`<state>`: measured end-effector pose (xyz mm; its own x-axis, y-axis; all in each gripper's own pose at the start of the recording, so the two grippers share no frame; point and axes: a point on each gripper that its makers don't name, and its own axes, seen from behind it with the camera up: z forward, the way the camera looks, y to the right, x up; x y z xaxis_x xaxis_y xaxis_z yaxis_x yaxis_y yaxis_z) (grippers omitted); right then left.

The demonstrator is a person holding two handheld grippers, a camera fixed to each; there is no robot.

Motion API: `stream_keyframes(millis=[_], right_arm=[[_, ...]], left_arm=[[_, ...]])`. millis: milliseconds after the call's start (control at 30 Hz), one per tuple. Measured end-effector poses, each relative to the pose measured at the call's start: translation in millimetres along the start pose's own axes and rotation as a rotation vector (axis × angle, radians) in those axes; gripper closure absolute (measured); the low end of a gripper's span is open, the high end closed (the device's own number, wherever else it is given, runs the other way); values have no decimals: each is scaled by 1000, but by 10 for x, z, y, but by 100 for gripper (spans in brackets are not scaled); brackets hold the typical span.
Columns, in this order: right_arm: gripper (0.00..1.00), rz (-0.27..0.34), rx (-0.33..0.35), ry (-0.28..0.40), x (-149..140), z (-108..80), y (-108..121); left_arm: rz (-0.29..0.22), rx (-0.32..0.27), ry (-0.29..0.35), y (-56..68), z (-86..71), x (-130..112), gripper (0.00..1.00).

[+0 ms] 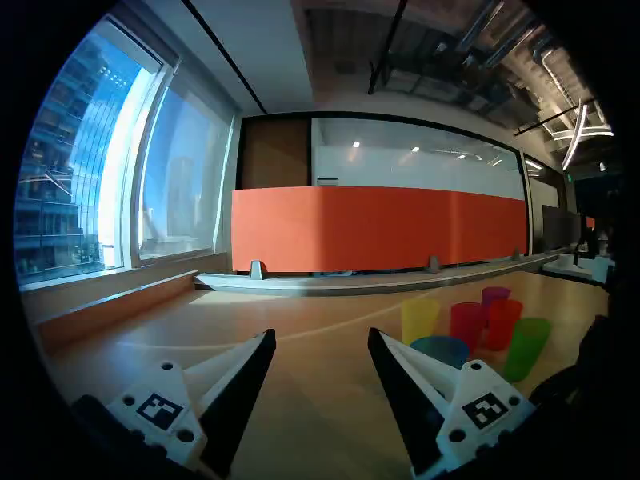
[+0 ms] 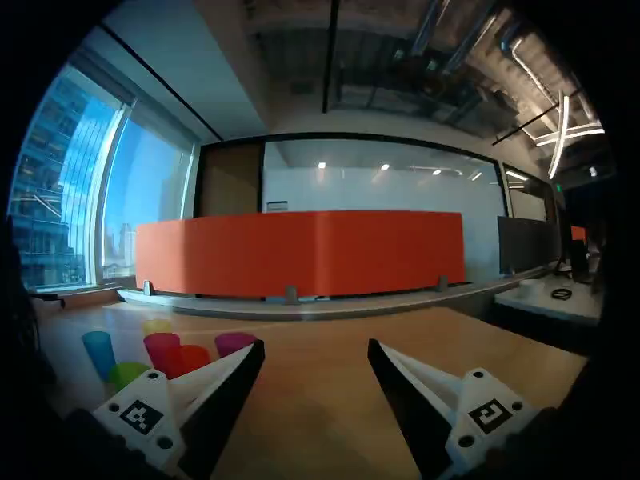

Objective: Pour water

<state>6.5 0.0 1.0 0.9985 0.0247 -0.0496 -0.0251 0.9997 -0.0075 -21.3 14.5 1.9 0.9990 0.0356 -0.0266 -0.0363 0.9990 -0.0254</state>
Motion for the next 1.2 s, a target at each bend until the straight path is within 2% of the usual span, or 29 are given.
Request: stream_keyframes(millis=[700, 1200], right_arm=[[0, -2, 0, -14, -126, 23, 45], [0, -27, 3, -38, -173, 15, 21]], left_arm=[[0, 0, 0, -3, -3, -1, 15], [0, 0, 0, 0, -3, -7, 15]])
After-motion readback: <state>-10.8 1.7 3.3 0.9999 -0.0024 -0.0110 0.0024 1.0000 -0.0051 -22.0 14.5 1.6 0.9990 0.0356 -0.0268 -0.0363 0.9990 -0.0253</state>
